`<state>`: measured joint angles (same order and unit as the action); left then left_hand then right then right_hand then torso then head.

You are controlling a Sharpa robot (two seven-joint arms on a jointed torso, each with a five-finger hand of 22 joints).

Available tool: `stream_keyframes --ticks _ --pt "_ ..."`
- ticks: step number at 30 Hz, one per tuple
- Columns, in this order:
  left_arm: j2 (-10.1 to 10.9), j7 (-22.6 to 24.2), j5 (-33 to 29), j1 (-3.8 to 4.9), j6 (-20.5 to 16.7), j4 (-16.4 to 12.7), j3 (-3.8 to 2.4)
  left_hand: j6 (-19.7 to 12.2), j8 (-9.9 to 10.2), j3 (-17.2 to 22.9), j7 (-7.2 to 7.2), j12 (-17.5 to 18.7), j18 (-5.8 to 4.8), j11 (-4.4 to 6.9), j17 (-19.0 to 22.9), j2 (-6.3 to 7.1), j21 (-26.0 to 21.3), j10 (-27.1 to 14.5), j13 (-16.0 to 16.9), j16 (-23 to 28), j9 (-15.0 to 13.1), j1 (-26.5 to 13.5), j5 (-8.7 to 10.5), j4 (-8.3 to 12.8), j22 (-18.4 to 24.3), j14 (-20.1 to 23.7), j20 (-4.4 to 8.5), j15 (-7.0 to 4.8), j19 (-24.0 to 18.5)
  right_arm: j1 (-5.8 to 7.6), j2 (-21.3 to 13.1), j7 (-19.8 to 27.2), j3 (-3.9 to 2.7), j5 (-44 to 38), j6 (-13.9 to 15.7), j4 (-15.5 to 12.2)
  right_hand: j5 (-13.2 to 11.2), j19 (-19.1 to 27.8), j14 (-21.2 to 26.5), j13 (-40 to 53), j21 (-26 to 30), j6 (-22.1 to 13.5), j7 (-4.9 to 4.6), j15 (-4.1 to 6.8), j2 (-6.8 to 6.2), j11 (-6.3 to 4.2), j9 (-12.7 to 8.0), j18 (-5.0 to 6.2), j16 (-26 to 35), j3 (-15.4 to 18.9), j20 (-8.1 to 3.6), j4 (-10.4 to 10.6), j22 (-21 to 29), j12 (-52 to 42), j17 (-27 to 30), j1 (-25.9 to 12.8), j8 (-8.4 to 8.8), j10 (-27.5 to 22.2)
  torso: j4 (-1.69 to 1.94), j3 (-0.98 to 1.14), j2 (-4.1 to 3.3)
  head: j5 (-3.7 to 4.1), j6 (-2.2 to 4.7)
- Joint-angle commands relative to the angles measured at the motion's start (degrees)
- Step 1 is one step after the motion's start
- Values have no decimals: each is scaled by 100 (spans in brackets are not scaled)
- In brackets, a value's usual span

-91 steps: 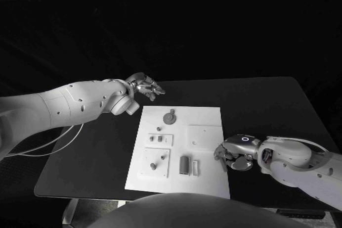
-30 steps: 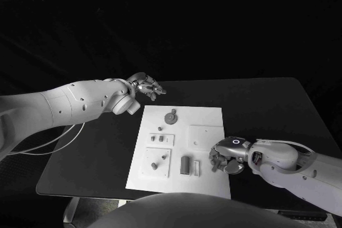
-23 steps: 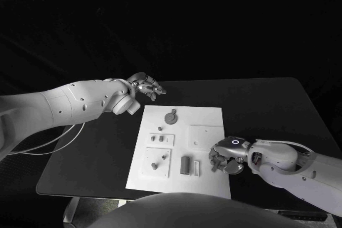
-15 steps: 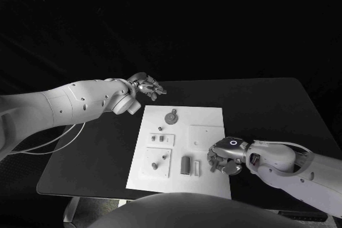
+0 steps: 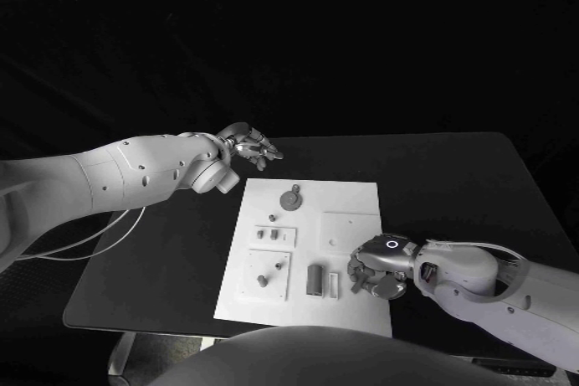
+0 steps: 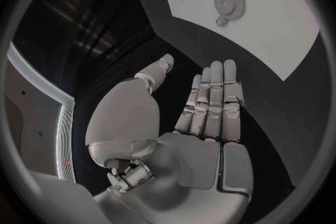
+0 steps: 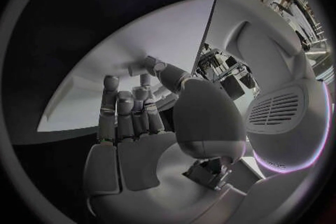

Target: Assemble the parts on the task board

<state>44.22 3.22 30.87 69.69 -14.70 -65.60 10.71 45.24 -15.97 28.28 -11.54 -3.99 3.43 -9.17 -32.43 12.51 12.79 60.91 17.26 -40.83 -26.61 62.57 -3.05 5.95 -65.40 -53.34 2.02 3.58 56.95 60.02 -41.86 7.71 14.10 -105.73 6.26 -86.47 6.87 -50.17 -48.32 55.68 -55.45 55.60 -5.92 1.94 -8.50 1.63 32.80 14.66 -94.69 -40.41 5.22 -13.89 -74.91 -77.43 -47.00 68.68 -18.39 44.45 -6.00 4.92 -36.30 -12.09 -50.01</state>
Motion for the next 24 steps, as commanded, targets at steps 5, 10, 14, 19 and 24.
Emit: stream_keyframes --ticks 5,10,14,19,24 --pt "-5 39 4 3 53 -1 -2 -29 -33 -46 -20 -10 87 8 -10 -30 -37 -33 -4 40 7 41 4 -4 -10 -32 -10 16 33 185 49 -15 -2 -110 4 -166 26 -48 -50 -11 -28 56 -6 4 -10 1 15 34 -140 -20 -24 -7 -47 -41 2 -31 -34 49 -5 2 -2 -22 1" --pt "1 41 4 2 46 5 -2 -30 -33 -47 -20 -9 87 8 -11 -32 -38 -33 -4 41 7 41 4 -5 -11 -32 -10 15 34 240 77 5 -3 -112 20 -224 26 -52 -55 -13 -31 60 -5 6 -10 -2 14 34 -141 -26 -30 -22 -48 -43 1 -22 -32 53 2 4 -2 -51 1" --pt "-3 39 4 2 53 12 -2 -31 -33 -49 -20 -9 87 8 -12 -32 -39 -34 -4 42 7 41 4 -4 -11 -33 -9 15 34 323 108 45 -3 -100 50 -318 27 -56 -61 -17 -32 58 -6 10 0 -7 10 34 -140 -39 -38 -51 -47 -44 1 -2 -24 56 -5 5 -3 -52 1" --pt "-31 44 4 2 58 16 -2 -32 -34 -51 -21 -9 87 8 -14 -33 -40 -34 -4 42 7 40 4 -5 -12 -33 -9 15 35 353 283 127 -3 -77 -3 -300 27 -55 -64 -21 -31 54 -7 13 20 -11 6 34 -138 -51 -42 -78 -46 -44 0 12 -15 57 -4 1 -1 -49 1" --pt "-43 44 4 1 64 25 -3 -33 -34 -52 -21 -9 87 8 -15 -35 -40 -35 -4 43 7 39 4 -6 -13 -33 -9 15 35 340 448 195 -2 -28 -67 -190 26 -45 -59 -27 -25 42 -11 16 52 -13 -1 34 -132 -61 -44 -134 -45 -42 0 25 2 51 8 4 -6 -51 1"
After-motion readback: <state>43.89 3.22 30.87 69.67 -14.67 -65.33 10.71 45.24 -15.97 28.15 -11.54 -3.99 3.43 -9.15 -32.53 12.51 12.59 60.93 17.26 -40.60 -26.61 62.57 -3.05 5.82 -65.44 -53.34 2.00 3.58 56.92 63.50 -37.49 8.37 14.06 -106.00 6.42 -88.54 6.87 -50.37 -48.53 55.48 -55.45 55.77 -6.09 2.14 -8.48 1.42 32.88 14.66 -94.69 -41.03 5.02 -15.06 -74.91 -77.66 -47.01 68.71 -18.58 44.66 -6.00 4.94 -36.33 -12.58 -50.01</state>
